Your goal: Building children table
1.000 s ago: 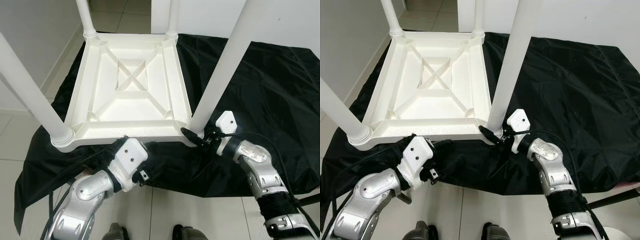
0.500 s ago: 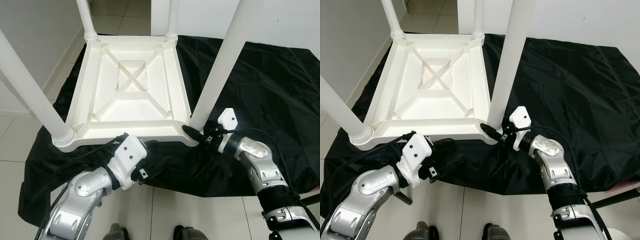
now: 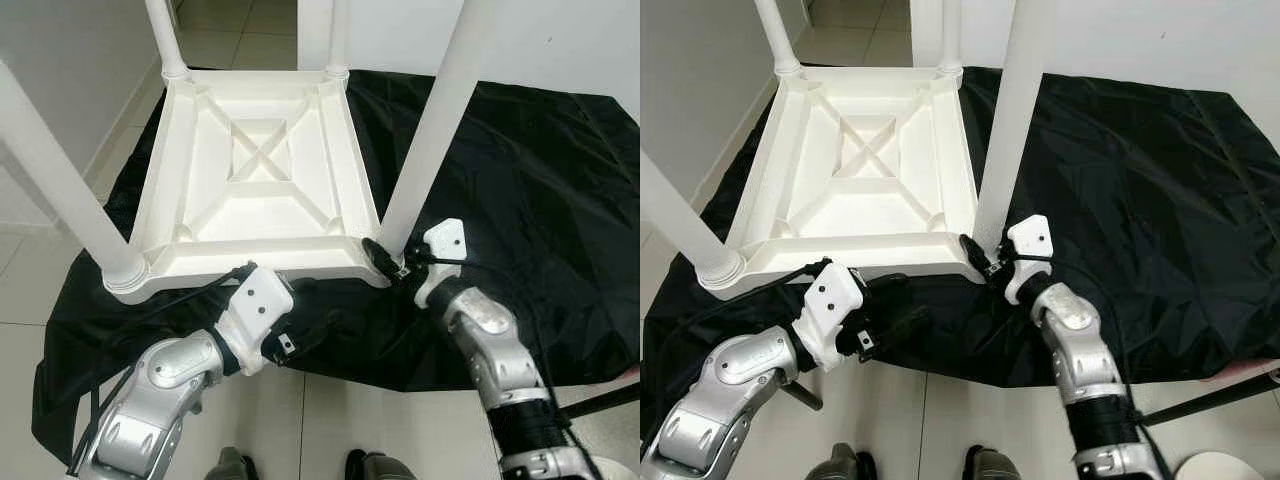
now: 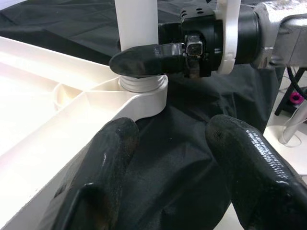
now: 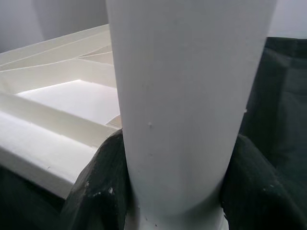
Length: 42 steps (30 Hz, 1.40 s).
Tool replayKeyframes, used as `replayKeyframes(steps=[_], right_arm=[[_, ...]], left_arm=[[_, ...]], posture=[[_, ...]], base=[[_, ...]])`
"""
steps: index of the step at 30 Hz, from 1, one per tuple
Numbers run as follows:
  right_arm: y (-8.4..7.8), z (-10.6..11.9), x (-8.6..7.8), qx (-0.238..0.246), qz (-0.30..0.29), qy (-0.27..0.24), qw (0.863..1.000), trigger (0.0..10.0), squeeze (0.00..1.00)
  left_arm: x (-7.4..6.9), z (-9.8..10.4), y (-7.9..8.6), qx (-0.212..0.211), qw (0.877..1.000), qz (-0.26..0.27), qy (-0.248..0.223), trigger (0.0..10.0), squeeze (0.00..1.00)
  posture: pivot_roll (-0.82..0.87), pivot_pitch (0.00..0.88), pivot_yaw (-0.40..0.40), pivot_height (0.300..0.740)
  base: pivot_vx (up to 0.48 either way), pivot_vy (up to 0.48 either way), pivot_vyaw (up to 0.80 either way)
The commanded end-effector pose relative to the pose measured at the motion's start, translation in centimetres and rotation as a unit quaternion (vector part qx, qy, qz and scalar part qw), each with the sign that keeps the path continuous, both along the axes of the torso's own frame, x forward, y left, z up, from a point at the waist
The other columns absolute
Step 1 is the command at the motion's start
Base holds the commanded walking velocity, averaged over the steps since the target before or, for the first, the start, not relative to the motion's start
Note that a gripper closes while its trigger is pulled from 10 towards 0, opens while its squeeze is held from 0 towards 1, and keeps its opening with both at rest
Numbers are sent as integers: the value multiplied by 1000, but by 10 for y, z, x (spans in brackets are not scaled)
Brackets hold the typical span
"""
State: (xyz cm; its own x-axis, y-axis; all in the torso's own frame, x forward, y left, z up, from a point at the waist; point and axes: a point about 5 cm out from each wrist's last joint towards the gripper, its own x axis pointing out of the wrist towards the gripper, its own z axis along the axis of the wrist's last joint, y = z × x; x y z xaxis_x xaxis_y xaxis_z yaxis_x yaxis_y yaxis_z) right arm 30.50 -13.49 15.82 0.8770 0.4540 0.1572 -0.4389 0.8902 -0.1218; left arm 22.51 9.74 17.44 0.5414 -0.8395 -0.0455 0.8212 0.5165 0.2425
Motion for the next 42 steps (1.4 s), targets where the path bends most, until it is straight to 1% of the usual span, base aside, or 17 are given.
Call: replayKeyframes(steps=[1,2,6,10,14,18,19,20,29,31,32,33,34,35,39,40,42], right_arm=[[5,-4,-3,8,-33,7,999,10000,0],[5,-4,-3,8,-33,7,999,10000,0],[19,-7,-8,42,-111,29,992,10000,0],[26,-8,-11,55,-136,35,989,10000,0],[33,-7,-8,72,-187,43,979,10000,0],[43,-1,-9,93,-165,35,981,10000,0],[44,0,-10,94,-163,33,982,10000,286],[45,1,-12,102,-153,33,982,10000,1000],[47,5,-16,112,-135,22,984,10000,1000],[46,8,-17,103,-104,12,989,10000,1000],[45,8,-18,96,-89,10,991,10000,545],[44,8,-18,85,-76,7,993,10000,51],[44,8,-18,85,-76,7,993,10000,51],[41,7,-19,75,-69,5,995,10000,0],[31,5,-18,50,-42,0,998,10000,0],[21,3,-14,32,-21,-2,999,10000,0],[14,2,-11,19,-4,-6,1000,10000,0]], left_arm=[[-1,-2,-1,2,1000,-5,5,10000,0],[-1,-2,-1,2,1000,-5,5,10000,0],[-4,-3,-4,-2,1000,-6,9,10000,0],[-5,-4,-4,-3,1000,-6,12,10000,0],[-5,-3,-5,-6,1000,-6,12,10000,0],[-3,-2,-4,-9,1000,-1,11,10000,0],[-2,-1,-4,-9,1000,2,10,10000,0],[-1,-1,-3,-9,1000,4,10,10000,0],[4,1,-2,-10,1000,11,5,10000,0],[6,0,-2,-10,1000,16,4,10000,0],[7,0,-2,-9,1000,19,2,10000,0],[8,-1,-1,-8,1000,21,2,10000,0],[8,-1,-1,-8,1000,21,2,10000,0],[10,0,-1,-8,1000,24,1,10000,0],[14,0,2,-7,999,34,-3,10000,0],[16,-1,3,-4,999,42,-6,10000,0],[18,-2,4,-4,999,49,-6,10000,0]], posture=[[-56,146,2,740],[-56,146,2,740],[-56,157,12,740],[-57,157,13,740],[-54,163,12,740],[-52,168,16,740],[-51,168,17,740],[-51,168,17,740],[-56,167,25,740],[-57,164,22,740],[-57,164,22,740],[-57,163,21,740],[-57,163,21,740],[-57,163,21,740],[-58,163,19,740],[-57,154,16,740],[-57,147,14,740]], base=[[0,0,0],[0,0,0],[0,0,0],[0,0,0],[0,0,0],[0,0,0],[0,0,0],[0,0,0],[0,0,0],[0,0,0],[0,0,0],[0,0,0],[0,0,0],[0,0,0],[0,0,0],[0,0,0],[0,0,0]])
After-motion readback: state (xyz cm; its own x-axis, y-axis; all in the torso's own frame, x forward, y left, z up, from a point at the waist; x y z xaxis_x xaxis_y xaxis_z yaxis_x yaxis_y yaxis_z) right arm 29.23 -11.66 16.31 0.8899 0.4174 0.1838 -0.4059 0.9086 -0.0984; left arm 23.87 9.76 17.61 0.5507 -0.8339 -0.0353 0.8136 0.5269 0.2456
